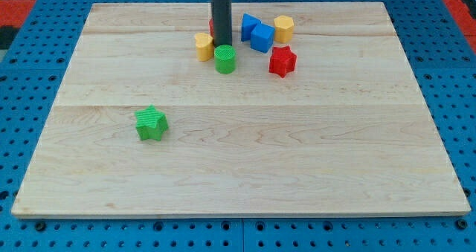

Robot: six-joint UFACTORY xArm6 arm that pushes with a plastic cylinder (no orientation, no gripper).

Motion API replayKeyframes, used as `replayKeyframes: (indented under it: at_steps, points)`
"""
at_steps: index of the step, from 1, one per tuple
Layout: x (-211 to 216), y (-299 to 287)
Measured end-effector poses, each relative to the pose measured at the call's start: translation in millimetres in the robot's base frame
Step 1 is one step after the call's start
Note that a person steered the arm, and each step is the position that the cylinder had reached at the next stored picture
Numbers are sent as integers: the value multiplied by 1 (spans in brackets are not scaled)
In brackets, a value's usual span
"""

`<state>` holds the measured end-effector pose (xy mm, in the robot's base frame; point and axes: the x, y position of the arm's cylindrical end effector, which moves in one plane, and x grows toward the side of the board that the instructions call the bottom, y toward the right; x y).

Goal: Move the green circle towards the green star

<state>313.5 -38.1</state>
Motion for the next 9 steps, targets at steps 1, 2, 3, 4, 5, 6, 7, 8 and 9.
replayKeyframes:
  at_steps: [1,2,3,4,5,6,7,8,9]
  points:
    - [22,-12]
    - [35,11]
    - [35,55]
    - [50,70]
    - [53,45]
    - [53,-1]
    - [58,-24]
    - [65,-41]
    - [70,-31]
